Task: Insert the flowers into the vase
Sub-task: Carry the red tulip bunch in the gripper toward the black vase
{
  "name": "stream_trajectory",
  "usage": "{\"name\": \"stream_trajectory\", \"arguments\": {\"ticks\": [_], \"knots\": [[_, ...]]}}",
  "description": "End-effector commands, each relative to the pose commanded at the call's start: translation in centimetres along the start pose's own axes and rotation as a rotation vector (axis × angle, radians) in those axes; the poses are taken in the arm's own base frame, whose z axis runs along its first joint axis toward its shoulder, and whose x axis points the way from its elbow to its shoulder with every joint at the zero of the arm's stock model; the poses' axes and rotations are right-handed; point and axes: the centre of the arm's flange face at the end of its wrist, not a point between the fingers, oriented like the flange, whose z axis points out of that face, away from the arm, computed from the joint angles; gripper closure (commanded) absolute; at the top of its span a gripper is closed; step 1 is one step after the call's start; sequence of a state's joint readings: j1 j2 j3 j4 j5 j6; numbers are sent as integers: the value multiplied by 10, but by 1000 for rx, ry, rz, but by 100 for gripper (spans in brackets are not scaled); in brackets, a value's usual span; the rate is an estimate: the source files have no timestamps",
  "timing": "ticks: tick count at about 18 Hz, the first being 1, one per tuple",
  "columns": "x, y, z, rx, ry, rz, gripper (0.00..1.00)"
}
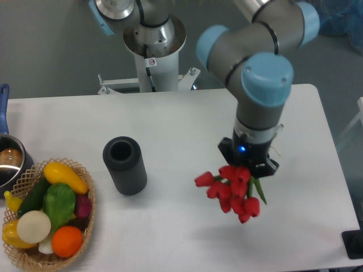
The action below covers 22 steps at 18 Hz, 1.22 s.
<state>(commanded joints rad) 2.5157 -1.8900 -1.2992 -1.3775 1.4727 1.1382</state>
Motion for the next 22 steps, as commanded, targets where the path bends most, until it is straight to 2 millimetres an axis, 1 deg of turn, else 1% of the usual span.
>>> {"name": "stream_trajectory", "arguments": {"ticks": [3,6,9,12,15,16,19,22], "knots": [[2,-4,-4,40,8,-3,93],[1,-8,-12,110,23,-16,93],[-1,-9,-20,158,27,-31,93],[-5,-14,-34,261,17,-32,94],[3,-22,-46,351,34,-38,94],[7,-26,-45,395,49,-35,94],[20,-34,-59,530,33,-37,94],[30,-46,-61,660,33,-33,94]]}}
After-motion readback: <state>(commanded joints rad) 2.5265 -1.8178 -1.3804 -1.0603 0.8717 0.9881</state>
